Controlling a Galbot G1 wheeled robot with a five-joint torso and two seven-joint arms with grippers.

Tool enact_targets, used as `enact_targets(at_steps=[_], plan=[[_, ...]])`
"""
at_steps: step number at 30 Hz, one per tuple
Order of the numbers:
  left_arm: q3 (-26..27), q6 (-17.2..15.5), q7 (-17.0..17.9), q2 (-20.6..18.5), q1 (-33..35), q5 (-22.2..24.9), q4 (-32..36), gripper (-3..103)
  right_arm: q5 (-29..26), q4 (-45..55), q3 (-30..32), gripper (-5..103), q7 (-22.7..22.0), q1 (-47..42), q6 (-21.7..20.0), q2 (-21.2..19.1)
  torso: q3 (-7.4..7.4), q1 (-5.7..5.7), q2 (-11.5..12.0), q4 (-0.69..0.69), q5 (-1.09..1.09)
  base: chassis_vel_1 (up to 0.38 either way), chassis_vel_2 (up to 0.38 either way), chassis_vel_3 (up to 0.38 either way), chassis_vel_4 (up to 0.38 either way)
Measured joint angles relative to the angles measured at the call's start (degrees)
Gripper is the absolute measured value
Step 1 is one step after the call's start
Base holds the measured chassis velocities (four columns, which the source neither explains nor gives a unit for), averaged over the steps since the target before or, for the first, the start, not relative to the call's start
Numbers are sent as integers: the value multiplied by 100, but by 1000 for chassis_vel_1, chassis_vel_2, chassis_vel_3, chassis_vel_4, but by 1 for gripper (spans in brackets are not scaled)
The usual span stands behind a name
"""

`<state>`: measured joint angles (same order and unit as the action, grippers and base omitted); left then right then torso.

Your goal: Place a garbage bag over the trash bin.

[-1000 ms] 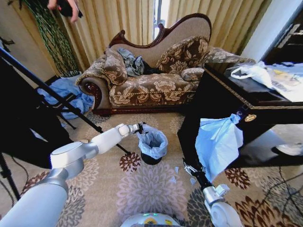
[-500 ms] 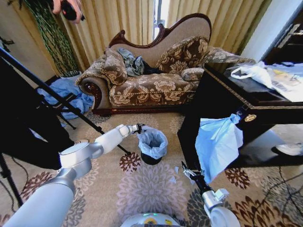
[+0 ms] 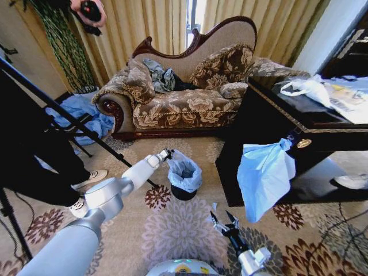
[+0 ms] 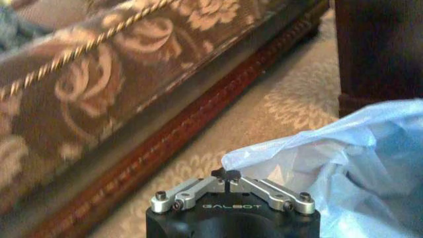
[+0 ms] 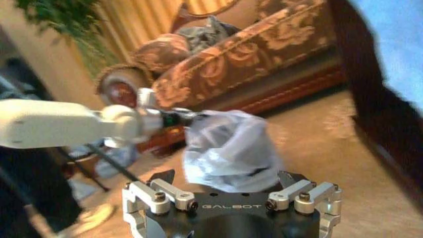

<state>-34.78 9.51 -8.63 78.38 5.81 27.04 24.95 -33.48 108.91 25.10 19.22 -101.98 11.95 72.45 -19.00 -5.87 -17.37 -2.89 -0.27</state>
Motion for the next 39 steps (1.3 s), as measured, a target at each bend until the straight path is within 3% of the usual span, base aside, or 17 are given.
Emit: enact_targets(at_steps=[10, 19, 21, 22, 26, 27, 29, 32, 34, 39], plan=[[975, -619, 29, 429, 415, 962, -141, 0, 127, 97, -435, 99, 11, 347, 95, -122, 0, 0, 0, -1, 0, 0, 0, 0, 0], [1183, -1113, -12, 164, 512, 1556, 119, 0, 128, 116, -535, 99, -169, 480, 10, -242, -2, -1, 1, 1, -3, 0, 0, 0, 0], [1181, -1461, -5, -30, 521, 2005, 477, 0, 134, 116, -545, 99, -169, 445, 6, -246, -1, -1, 0, 1, -1, 0, 0, 0, 0], [1181, -1461, -5, -30, 521, 2005, 477, 0, 134, 116, -545, 99, -169, 445, 6, -246, -1, -1, 0, 1, -1, 0, 0, 0, 0], [1369, -2084, -119, -165, 483, 2701, 739, 0, 193, 159, -550, 99, -185, 385, 2, -231, -1, -1, 0, 0, 0, 0, 0, 0, 0], [1369, -2084, -119, -165, 483, 2701, 739, 0, 193, 159, -550, 99, -185, 385, 2, -231, -1, -1, 0, 0, 0, 0, 0, 0, 0], [1554, -2414, -194, -168, 499, 2950, 737, 0, 236, 177, -500, 99, -185, 304, 4, -207, -1, 0, 0, -1, -1, 0, 0, 0, 0], [1757, -2475, -213, -121, 526, 2985, 606, -3, 257, 184, -458, 99, -181, 242, 11, -178, -1, 0, 0, 0, -1, 0, 0, 0, 0], [2049, -2483, -244, -33, 604, 2945, 415, 4, 288, 188, -403, 99, -167, 126, 38, -129, -1, -1, 0, -1, -1, 0, 0, 0, 0], [2101, -2430, -389, -59, 783, 2751, 425, 13, 305, 191, -376, 99, -151, 36, 52, -102, -1, 0, 0, 0, -2, 0, 0, 0, 0]])
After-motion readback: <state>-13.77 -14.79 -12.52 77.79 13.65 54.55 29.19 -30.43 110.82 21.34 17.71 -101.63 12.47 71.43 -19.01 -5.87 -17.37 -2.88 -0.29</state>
